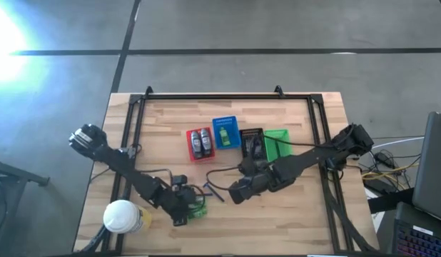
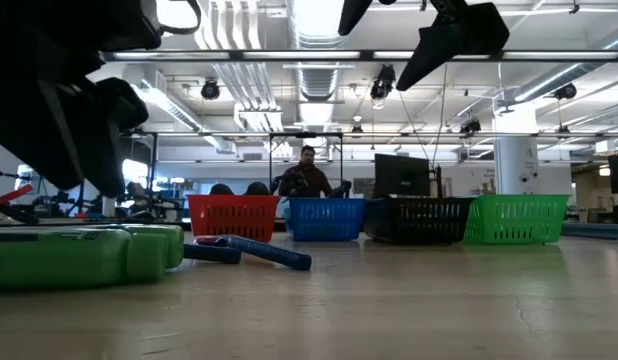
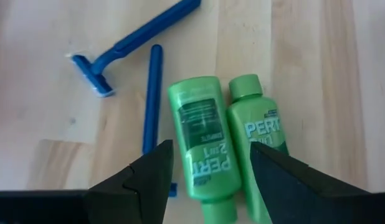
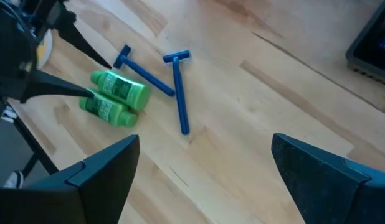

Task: Pick & Place Travel size toiletries
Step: Put the green shampoo into the blue bin

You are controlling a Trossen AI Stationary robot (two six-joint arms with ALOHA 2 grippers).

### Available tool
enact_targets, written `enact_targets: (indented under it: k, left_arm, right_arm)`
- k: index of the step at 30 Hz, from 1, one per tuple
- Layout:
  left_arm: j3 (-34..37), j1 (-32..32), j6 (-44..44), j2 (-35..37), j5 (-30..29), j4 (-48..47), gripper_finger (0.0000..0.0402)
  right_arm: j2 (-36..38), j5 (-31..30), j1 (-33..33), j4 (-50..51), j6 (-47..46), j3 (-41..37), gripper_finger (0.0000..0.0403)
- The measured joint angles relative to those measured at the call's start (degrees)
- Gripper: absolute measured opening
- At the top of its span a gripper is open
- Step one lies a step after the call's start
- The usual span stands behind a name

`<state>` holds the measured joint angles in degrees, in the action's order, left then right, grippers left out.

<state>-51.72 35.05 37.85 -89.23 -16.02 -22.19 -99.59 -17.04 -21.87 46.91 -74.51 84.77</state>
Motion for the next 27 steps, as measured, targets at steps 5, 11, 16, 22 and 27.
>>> enact_targets:
  k: [5,11,16,22,27]
  left_arm:
    - [-2.5,-0.1,0.1,-5.3,-1.5,-0.8,0.0218]
    - [-4.8,-0.2,0.2,-9.6,2.0,-0.9,0.0218]
    - [-4.9,-0.2,0.9,-11.5,5.0,-0.8,0.0218]
    - [-4.7,-0.3,1.2,-11.1,3.6,-0.8,0.0197]
    - [-4.7,-1.3,2.1,-10.3,3.2,-1.2,0.0147]
  right_arm:
    - [0.0,-1.0,0.0,0.2,3.3,0.0,0.0351]
    - [0.1,-1.1,0.0,0.6,7.2,0.0,0.0341]
    - [0.4,-1.1,-0.1,1.0,9.8,0.0,0.0332]
    - [2.1,-3.1,-1.4,3.5,10.2,0.0,0.0314]
    - [5.9,-10.5,-3.9,9.6,7.0,0.0,0.0293]
